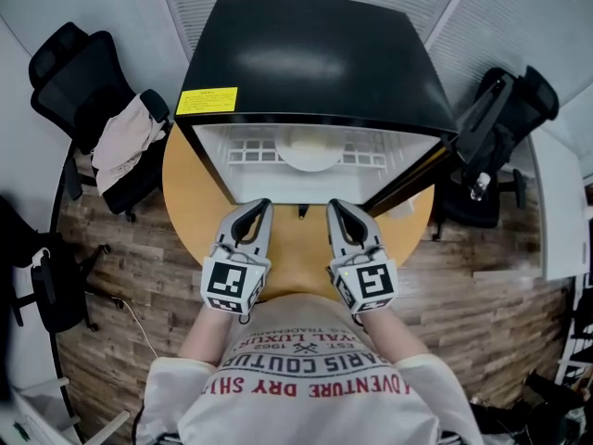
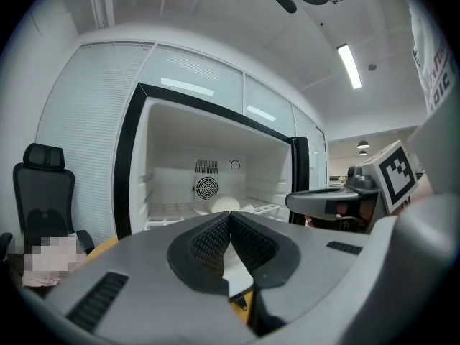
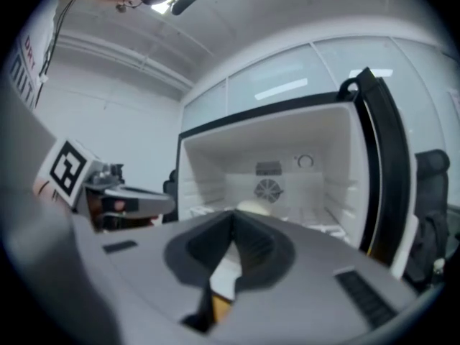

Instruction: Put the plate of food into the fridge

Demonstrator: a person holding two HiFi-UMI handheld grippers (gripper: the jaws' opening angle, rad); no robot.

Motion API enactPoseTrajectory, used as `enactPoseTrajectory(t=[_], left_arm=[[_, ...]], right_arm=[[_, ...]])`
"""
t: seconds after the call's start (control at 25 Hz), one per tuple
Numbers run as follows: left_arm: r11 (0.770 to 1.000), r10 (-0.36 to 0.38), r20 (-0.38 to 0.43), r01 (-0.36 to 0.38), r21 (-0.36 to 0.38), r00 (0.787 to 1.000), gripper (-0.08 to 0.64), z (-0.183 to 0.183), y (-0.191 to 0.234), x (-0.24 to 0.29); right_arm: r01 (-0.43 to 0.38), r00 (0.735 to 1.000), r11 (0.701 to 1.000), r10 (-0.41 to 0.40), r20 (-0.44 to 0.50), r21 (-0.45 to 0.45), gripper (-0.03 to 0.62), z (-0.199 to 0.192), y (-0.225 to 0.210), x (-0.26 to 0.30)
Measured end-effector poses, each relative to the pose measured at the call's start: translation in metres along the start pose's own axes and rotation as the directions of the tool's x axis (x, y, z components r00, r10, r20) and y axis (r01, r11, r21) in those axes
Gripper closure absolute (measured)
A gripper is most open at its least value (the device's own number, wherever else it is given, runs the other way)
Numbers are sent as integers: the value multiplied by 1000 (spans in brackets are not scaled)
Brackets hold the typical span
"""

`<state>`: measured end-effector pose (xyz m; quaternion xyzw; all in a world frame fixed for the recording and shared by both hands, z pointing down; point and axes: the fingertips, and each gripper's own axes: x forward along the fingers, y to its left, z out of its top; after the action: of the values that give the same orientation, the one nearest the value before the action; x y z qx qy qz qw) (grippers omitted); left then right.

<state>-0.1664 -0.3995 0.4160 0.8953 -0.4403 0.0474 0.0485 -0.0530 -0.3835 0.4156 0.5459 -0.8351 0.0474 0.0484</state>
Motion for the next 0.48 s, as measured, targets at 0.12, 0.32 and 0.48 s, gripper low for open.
enactPoseTrajectory(t=[0.12,0.32,0.48], left_arm=[[1000,4,-3,-4,8,1000,531,3,-1,1],[1000,1,6,-1,13,1000,531,8,-5,3],[1000,10,2,-10,7,1000,531,7,-4,4]], right_arm=[[6,999,999,-7,-32,-38,563,2,3,-1],[-9,1000,999,8,-17,-47,564,10,6,-2],[6,999,1000,-7,-39,-30,563,6,1,-1]])
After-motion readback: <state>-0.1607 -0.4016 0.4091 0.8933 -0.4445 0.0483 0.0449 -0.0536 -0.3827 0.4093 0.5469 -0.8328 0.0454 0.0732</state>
